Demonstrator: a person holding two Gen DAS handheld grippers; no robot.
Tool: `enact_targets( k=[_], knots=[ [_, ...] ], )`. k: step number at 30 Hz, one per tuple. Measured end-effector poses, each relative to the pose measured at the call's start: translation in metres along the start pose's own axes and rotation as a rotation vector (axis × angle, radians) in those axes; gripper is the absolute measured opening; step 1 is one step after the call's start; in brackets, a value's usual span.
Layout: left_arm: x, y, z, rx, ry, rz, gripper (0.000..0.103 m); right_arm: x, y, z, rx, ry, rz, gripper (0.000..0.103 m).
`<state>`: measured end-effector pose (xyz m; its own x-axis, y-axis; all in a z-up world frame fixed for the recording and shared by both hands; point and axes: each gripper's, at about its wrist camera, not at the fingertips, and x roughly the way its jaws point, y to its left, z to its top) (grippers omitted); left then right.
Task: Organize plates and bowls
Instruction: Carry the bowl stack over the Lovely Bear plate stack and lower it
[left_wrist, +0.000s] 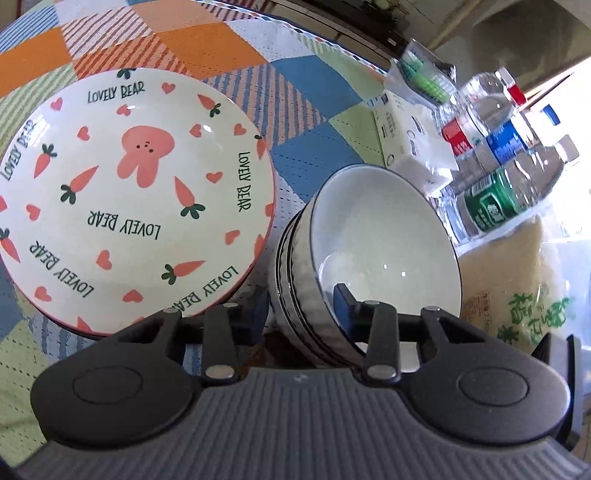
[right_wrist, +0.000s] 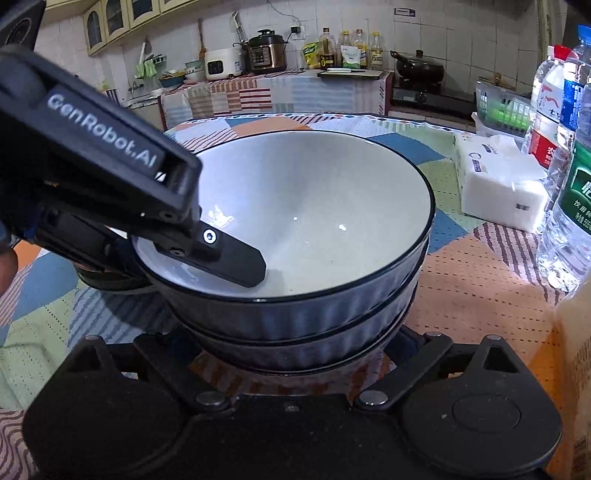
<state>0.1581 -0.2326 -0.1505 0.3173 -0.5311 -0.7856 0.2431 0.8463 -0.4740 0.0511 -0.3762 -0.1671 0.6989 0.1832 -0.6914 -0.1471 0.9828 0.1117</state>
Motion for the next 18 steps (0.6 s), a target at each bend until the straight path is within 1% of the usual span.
enact_targets(
  k=[2,7,15,18],
  knots=[
    [-0.001,-0.002,0.000,0.015,0.007,0.014,0.036,-0.002,0.002,-0.002,-0.005,-0.005,-0.002,0.098],
    [-0.003,-0.002,0.003,0.037,0.025,0.024,0.036,-0.003,0.007,-0.004,-0.015,-0.015,-0.012,0.097],
    [-0.016,-0.012,0.001,0.105,0.029,0.051,0.035,-0.012,0.016,-0.004,-0.036,-0.034,-0.031,0.097],
    [-0.023,-0.015,0.002,0.122,0.025,0.041,0.035,-0.016,0.019,-0.001,-0.039,-0.045,-0.043,0.096]
  ],
)
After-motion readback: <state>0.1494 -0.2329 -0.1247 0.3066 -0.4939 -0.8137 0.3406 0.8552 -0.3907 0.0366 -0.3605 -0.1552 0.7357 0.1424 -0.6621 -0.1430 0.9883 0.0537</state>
